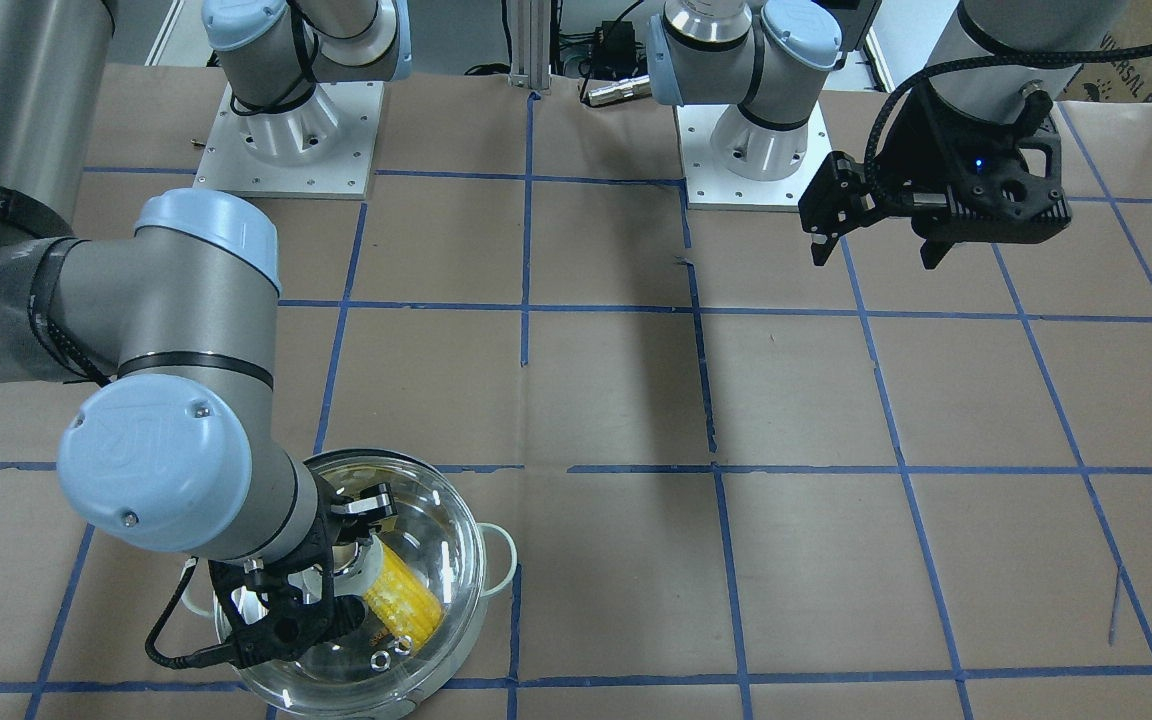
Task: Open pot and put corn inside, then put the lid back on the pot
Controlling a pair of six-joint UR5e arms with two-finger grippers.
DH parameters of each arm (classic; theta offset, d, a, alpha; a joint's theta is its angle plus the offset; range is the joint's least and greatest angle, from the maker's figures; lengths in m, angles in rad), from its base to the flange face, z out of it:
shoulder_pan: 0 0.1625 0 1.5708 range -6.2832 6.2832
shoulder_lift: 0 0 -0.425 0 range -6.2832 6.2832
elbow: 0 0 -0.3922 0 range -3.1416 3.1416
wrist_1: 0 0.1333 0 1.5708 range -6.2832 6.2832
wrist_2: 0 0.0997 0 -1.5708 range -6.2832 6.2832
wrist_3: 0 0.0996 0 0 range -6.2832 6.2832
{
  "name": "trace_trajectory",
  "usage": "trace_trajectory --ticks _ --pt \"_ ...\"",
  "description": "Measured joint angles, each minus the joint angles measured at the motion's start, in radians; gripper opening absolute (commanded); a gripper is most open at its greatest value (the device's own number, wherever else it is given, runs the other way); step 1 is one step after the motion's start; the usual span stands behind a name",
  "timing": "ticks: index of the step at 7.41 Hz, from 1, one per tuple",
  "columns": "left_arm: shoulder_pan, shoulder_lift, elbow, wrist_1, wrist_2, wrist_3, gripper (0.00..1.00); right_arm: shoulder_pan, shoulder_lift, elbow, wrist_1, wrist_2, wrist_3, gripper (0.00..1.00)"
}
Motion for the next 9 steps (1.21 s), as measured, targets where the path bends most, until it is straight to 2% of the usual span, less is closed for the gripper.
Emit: trace_trajectory --ticks 9 --pt "-0.004 0.000 -0.004 0.000 0.001 0.000 1.00 -0.001 -0.001 -0.010 0.019 -0.011 -0.003 0.33"
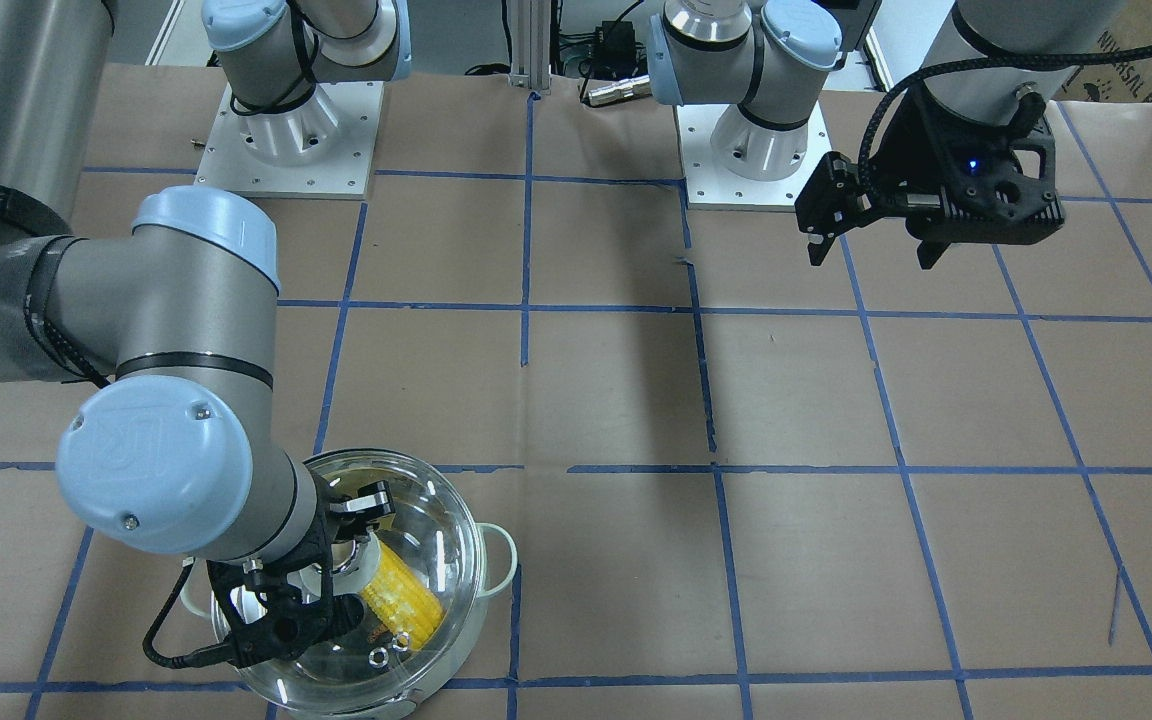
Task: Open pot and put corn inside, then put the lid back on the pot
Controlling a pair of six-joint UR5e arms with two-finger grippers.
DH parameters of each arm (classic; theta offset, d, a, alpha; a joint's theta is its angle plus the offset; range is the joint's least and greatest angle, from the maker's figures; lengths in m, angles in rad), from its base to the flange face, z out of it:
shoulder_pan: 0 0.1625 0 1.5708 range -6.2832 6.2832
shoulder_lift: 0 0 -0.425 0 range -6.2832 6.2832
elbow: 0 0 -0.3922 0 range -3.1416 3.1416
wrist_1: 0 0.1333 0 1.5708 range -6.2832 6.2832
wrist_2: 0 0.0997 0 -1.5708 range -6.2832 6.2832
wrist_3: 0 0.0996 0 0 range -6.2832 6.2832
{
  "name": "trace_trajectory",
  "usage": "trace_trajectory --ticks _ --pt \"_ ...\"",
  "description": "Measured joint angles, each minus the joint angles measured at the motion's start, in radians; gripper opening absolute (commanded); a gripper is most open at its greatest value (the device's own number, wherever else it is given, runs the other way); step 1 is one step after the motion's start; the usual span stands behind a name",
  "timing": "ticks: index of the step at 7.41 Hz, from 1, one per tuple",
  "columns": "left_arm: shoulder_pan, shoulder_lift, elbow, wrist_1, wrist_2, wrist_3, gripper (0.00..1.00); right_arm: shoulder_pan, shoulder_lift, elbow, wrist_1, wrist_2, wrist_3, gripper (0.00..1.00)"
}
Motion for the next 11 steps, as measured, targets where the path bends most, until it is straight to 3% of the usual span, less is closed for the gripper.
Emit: trace_trajectory --ticks 1,2,3,9,11 --pt "0.000 0.000 0.000 0.000 -0.001 0.000 1.00 -0.001 0.001 0.000 0.000 -0.001 -0.001 0.45" --pt "0.000 0.000 0.000 0.000 -0.001 0.000 1.00 -0.002 0.002 0.000 -0.004 -0.002 -0.001 0.76" --pt "0.000 0.000 0.000 0.000 -0.001 0.000 1.00 -0.002 0.003 0.000 -0.015 0.000 -0.002 0.89" --pt "-0.001 0.000 0.000 0.001 -0.002 0.000 1.00 0.000 0.001 0.001 -0.057 0.012 0.002 0.90" --pt "-0.001 0.000 0.000 0.001 -0.002 0.000 1.00 0.009 -0.001 -0.040 -0.083 0.010 0.002 0.89"
